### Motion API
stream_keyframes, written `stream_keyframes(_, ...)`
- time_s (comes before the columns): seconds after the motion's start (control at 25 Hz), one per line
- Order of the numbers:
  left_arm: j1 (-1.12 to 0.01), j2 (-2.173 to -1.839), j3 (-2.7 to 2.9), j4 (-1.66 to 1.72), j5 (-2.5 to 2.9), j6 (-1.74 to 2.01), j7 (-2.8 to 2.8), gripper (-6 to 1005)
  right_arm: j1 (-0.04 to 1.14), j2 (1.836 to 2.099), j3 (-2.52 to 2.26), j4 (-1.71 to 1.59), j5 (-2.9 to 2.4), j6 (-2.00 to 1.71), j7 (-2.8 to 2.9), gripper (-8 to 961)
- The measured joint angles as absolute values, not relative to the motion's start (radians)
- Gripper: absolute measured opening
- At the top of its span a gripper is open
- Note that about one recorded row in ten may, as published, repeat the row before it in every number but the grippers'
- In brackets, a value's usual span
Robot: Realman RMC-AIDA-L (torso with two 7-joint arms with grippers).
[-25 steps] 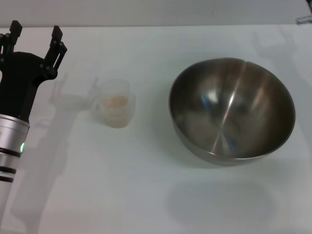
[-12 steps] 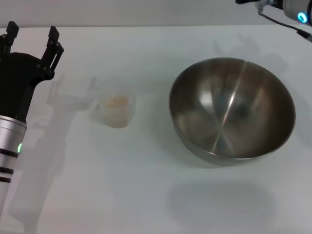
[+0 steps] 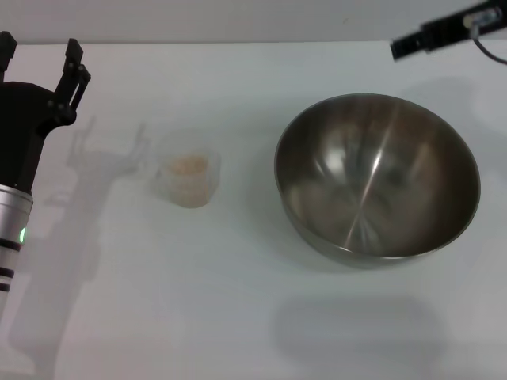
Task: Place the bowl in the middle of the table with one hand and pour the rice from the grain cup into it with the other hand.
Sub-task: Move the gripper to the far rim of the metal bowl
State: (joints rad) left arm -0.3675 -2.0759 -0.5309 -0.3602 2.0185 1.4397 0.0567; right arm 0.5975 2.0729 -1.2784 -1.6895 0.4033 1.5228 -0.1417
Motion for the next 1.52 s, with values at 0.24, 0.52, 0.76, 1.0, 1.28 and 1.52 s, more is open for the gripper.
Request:
stream_keyframes(0.24,-0.379,-2.075,-0.539,-0.339,2.019,1.439,0.057,829,0.633,2.07,-1.209,-1.57,0.406,1.627,-0.24,679)
stream_keyframes(0.52,-0.386,-2.075,-0.538,-0.336,2.019,1.439,0.059,829,0.618,2.069,-1.208,-1.512,0.403,1.64,-0.269,671)
stream_keyframes(0.76,-0.387,-2.075,-0.538,-0.336,2.019,1.438,0.058,829,0.604,2.068,-1.208,-1.483,0.364,1.639,-0.285,664)
stream_keyframes(1.0,-0.387,-2.077,-0.538,-0.336,2.019,1.436,0.057,829,0.595,2.069,-1.208,-1.456,0.346,1.628,-0.292,658)
stream_keyframes(1.28,-0.39,-2.077,-0.538,-0.336,2.019,1.435,0.057,829,0.599,2.073,-1.209,-1.364,0.353,1.574,-0.314,650)
stream_keyframes(1.52,-0.391,-2.077,-0.538,-0.336,2.019,1.434,0.057,829,0.608,2.075,-1.211,-1.308,0.371,1.538,-0.339,643)
